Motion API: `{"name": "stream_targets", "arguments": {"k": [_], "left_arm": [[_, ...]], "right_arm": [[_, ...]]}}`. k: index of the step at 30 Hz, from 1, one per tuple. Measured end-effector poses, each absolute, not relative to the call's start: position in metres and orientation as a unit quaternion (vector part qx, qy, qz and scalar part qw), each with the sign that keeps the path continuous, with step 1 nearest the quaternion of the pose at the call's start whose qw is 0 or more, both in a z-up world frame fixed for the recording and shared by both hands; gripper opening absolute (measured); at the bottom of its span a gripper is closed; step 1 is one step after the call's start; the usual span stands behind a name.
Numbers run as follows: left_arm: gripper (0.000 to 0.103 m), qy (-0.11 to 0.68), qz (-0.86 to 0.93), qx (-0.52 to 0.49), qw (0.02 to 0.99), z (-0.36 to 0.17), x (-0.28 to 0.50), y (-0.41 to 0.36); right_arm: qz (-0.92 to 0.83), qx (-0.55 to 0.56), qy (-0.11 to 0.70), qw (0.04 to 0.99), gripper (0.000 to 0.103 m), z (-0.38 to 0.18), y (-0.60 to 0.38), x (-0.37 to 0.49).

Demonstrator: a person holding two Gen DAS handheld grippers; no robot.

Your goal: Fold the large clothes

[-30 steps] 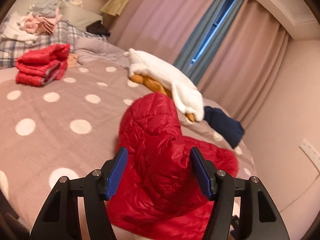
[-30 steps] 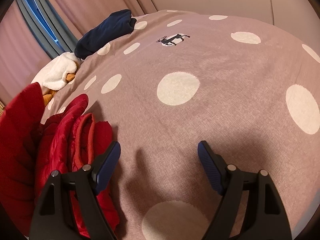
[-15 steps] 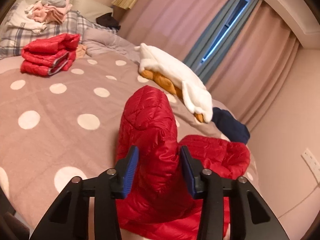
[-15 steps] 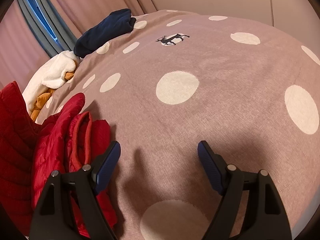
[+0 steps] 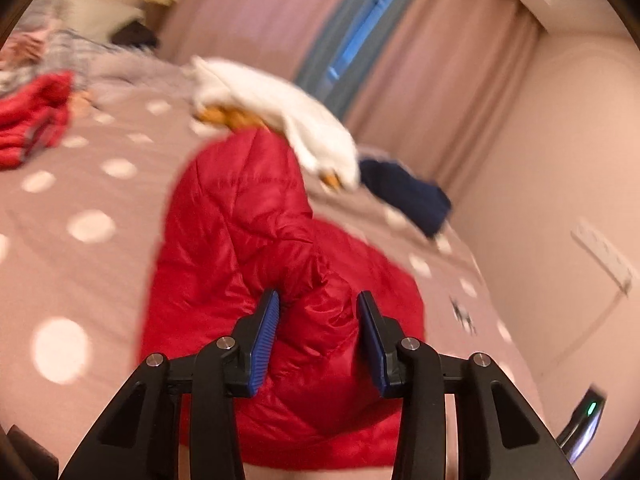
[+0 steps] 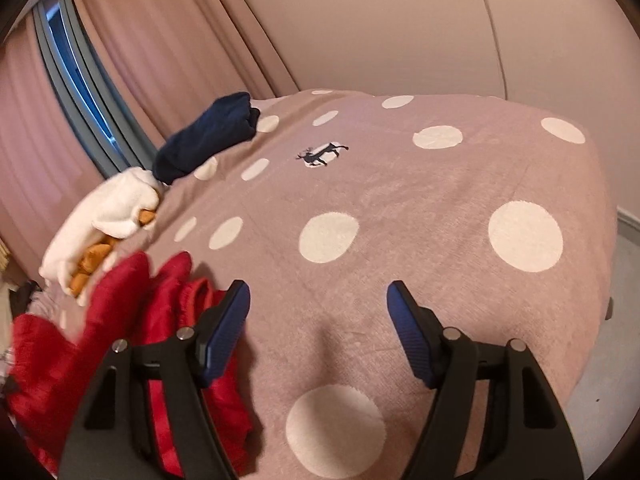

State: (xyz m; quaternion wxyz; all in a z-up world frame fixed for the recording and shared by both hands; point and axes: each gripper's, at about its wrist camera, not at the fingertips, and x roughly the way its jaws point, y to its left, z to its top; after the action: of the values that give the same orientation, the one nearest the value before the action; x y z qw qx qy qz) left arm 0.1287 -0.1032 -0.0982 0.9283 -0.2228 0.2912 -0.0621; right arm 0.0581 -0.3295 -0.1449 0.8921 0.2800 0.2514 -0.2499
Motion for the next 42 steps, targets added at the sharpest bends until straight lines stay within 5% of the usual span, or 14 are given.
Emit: {"name": "stream_targets", "arguments": {"k": [5,33,42], "left_arm": [[0.04,0.368,-0.093,-0.223,0.898,-0.145,0.149,-0.13],[0.041,0.379,-0.104,-0.207,0.896,-0.152,0.144,-0.134],[0.041,0.38,-0.103,-0.202,0.897,-0.151,0.146,-0.133]], "right_arm": [[-0.228,0.278,0.256,0.897,0.072,-0.144,-0.329,0.061],[-0.061,0.273,0.339,0.898,0.073,-0.171,-0.27,0.122],[-0.042,0.296,0.308,0.903,0.073,-0.161,-0.272,0.112]]}}
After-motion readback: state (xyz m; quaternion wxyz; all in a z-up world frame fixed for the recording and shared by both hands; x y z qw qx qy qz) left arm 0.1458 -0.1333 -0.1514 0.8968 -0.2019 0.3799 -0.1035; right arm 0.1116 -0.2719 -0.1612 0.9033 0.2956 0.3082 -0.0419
